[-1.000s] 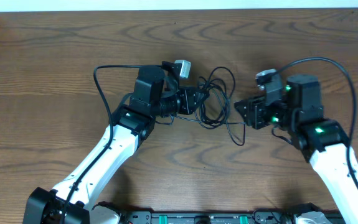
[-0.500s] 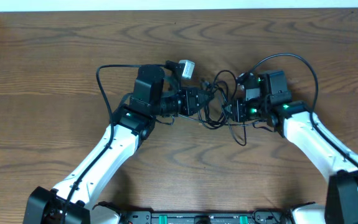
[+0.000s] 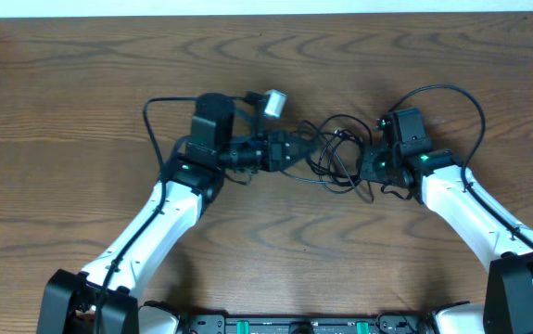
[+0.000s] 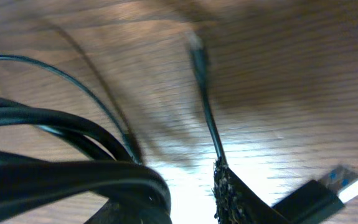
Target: Untangle cables
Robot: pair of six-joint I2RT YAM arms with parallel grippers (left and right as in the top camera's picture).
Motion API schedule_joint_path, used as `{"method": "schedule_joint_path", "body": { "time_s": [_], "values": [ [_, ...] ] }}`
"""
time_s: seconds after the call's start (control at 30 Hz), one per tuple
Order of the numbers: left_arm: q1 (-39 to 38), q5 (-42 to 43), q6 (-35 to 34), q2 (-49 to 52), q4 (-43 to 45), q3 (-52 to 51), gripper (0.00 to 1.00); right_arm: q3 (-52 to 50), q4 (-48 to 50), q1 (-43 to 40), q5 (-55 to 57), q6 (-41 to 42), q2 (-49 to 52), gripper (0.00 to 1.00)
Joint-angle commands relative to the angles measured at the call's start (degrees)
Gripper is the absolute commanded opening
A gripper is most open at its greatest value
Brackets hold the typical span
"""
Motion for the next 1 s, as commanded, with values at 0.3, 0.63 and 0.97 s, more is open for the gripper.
{"method": "schedule_joint_path", "body": {
  "time_s": [0.3,0.63,0.97],
  "values": [
    [3.04,-19.30,0.13,-1.42,-11.87,0.98,0.25,-0.39,2.58,-3.30,-25.44,-12.39,-0.83,0.01],
    [-1.68,-20.57,0.24,-1.38,-12.09,0.98,0.54,-0.39,3.06,-3.30,-37.40,-17.64,-1.90,0.01],
    [-8.26,-36.52,5.55,-1.38,-20.79,0.98,0.52,-0.37,3.72,-3.26,-33.38,-13.77,-1.99,0.01]
  ]
}}
